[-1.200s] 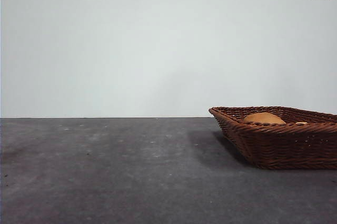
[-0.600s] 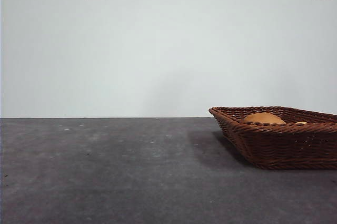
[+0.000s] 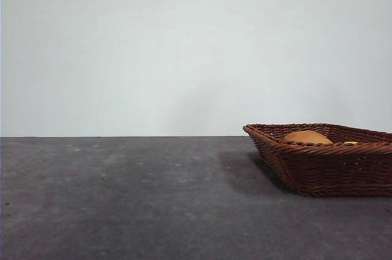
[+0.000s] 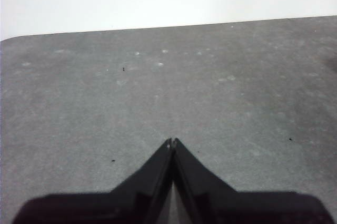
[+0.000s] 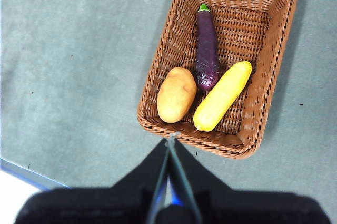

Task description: Help me put the vegetables on the table into the basket

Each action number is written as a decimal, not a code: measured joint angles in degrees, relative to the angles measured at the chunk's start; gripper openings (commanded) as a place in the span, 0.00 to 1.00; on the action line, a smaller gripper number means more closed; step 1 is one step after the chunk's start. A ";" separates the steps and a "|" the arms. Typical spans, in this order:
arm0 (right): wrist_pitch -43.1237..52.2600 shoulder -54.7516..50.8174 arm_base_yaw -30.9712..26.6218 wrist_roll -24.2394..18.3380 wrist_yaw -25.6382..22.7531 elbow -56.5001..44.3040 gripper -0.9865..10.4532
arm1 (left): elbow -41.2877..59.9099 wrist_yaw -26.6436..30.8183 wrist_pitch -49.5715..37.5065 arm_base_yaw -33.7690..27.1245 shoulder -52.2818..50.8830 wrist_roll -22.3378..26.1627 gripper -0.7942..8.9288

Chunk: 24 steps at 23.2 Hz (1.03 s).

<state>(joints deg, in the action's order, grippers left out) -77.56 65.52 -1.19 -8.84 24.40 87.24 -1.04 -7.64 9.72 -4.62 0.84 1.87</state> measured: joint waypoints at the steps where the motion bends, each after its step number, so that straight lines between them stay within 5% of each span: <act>1: 0.00 -0.02 0.00 0.00 0.00 0.00 0.09 | 0.00 0.00 0.02 0.00 0.09 0.00 0.08; 13: 0.66 -0.57 0.00 -1.25 -2.16 -0.04 0.09 | 0.00 0.00 0.00 0.00 0.28 0.00 0.08; 18: 15.58 -12.57 0.00 -2.19 -2.03 -3.85 0.09 | 0.00 0.00 0.00 0.00 0.28 0.00 0.08; 24: 34.38 -33.83 0.00 -0.98 -2.56 -28.63 0.09 | 0.00 0.00 0.00 0.00 0.28 0.00 0.08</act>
<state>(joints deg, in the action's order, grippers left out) -43.18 31.68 -1.19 -9.82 21.85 58.61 -1.04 -7.64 9.72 -4.62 1.13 1.87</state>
